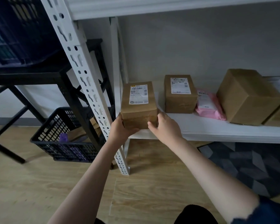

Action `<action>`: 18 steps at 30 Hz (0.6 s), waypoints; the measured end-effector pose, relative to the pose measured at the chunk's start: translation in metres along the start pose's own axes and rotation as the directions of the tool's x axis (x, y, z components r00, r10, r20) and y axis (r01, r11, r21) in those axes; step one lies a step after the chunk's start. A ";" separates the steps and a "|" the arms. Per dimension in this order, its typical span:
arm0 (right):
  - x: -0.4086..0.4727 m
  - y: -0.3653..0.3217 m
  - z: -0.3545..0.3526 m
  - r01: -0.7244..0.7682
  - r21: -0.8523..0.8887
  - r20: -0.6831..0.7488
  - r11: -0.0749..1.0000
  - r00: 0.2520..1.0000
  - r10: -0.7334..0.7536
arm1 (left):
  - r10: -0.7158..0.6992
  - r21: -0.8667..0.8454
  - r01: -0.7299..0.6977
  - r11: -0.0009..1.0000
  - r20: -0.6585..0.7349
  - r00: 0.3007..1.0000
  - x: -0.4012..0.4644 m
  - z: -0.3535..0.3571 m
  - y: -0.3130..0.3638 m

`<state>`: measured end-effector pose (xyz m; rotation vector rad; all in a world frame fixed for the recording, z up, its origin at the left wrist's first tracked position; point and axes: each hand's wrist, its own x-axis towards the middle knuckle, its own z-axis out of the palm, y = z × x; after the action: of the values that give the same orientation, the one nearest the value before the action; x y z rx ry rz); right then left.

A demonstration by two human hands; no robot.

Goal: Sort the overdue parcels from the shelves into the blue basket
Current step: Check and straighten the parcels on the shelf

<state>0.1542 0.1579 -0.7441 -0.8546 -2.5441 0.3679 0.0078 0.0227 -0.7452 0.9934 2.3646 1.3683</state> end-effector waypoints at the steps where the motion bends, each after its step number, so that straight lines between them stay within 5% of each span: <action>1: -0.001 -0.001 -0.001 0.004 0.013 -0.003 1.000 1.000 -0.004 | -0.006 -0.010 0.006 1.000 -0.003 1.000 -0.002 -0.001 0.000; 6: -0.010 0.007 -0.006 0.036 0.060 -0.018 0.998 0.999 -0.035 | 0.029 -0.035 -0.033 0.999 -0.119 0.993 -0.025 -0.004 0.011; 11: -0.018 0.036 -0.032 0.000 0.116 -0.037 0.993 0.999 0.005 | 0.243 0.122 -0.216 0.969 -0.293 0.925 -0.065 0.009 0.057; 15: -0.035 0.069 -0.062 -0.057 0.160 -0.091 0.985 0.993 0.072 | 0.339 0.152 -0.323 0.934 -0.093 0.936 -0.076 0.043 0.104; 18: -0.043 0.099 -0.086 -0.070 0.163 -0.152 0.984 0.984 0.095 | 0.253 0.131 -0.261 0.956 0.075 0.965 -0.071 0.074 0.122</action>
<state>0.2759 0.2174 -0.7200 -0.8939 -2.3045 0.4989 0.1510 0.0666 -0.6920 1.4036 2.3812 1.2476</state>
